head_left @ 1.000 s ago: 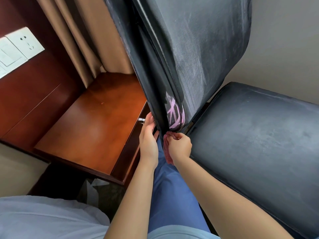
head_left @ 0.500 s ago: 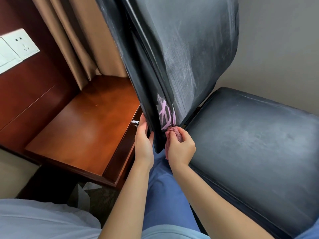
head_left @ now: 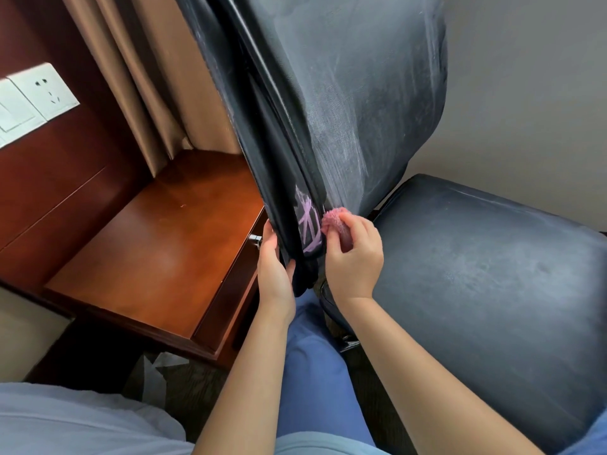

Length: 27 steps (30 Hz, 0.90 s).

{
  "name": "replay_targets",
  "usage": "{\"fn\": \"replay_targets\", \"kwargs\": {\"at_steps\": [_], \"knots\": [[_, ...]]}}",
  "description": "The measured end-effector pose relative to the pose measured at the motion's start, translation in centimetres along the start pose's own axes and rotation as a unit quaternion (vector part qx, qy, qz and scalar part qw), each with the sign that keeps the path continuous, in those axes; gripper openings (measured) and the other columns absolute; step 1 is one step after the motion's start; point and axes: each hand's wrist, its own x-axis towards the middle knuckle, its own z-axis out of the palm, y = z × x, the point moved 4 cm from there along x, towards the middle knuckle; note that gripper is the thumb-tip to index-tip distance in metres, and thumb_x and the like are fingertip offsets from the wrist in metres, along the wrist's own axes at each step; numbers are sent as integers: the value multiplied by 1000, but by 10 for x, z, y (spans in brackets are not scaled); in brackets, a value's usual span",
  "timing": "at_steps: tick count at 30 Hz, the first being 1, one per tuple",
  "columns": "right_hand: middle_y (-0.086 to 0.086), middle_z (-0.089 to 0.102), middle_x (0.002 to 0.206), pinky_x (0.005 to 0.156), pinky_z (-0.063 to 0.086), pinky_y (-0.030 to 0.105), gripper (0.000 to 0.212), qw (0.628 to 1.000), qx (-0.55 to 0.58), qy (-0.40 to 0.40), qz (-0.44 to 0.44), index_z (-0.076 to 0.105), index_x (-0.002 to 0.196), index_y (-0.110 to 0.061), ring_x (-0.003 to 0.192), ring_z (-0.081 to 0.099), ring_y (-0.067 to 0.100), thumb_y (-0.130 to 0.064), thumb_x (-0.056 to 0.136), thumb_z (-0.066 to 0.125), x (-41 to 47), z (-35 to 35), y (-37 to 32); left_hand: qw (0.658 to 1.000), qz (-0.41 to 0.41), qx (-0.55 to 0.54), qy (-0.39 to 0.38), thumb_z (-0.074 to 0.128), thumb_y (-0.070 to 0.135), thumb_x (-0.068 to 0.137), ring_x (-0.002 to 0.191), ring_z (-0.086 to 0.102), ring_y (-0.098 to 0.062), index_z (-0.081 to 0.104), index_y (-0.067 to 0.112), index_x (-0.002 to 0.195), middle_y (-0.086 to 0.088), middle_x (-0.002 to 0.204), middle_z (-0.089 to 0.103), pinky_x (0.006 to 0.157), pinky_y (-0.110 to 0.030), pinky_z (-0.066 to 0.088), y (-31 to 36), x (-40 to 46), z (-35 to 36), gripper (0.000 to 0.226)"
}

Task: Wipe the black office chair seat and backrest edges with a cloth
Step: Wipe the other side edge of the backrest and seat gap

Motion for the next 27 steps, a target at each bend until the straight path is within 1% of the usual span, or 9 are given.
{"fn": "replay_targets", "kwargs": {"at_steps": [4,8,12,14,16,19,22,24,27], "knots": [[4,68,97,80,45,26,21,996,-50,-54,59,71,101,-10,91,61,24,-8,81,64,-25,2,32,1000,7,13,5,36,25,100,101,62,6,66,46,99,17,107,69,87,-28,45,1,-1,-1,37],[0,69,97,84,46,26,20,998,4,1,69,72,97,-11,91,61,16,-11,79,63,-18,-2,17,1000,3,18,3,37,27,100,113,57,-3,68,52,92,12,117,66,89,-29,45,2,-1,0,40],[-6,65,100,88,41,14,25,998,59,25,-2,68,104,-10,94,57,7,-12,79,66,3,-8,-23,1000,-5,6,7,40,27,100,105,62,1,68,47,98,13,111,69,96,-33,46,0,1,0,34],[1,67,102,89,40,14,27,997,51,23,-53,67,105,-6,95,56,9,-10,78,68,9,-5,-35,1000,-4,9,4,40,28,100,102,63,3,65,44,105,14,108,70,97,-35,46,-1,2,0,30],[7,66,101,86,44,18,26,996,35,16,-78,68,101,-3,95,56,12,-6,75,69,8,1,-32,1000,-1,10,-3,39,29,100,101,63,2,64,43,108,13,108,70,94,-33,48,0,2,0,30],[10,66,101,85,47,25,25,998,15,5,-56,69,99,-2,95,58,18,-1,73,68,-8,2,-3,1000,0,18,6,39,28,100,104,62,0,69,49,94,13,110,69,85,-29,48,0,2,-2,37],[9,66,102,87,46,28,28,1000,-13,-20,-17,68,101,-2,95,61,24,-1,73,62,-23,2,13,999,2,30,12,38,27,99,114,57,-4,67,50,100,10,120,65,90,-31,47,-1,2,-2,37],[7,66,100,85,44,24,28,1000,-2,-24,9,66,100,-2,94,61,23,-4,73,59,-24,2,9,999,4,33,14,38,27,99,116,56,-6,66,50,102,10,122,64,95,-35,46,-2,1,-2,37],[2,64,100,85,41,15,25,999,43,-7,19,65,101,-5,95,56,13,-6,76,59,-12,0,-7,1000,8,29,8,38,26,99,112,60,-5,69,52,92,9,117,67,95,-35,48,1,1,-2,41]]}}
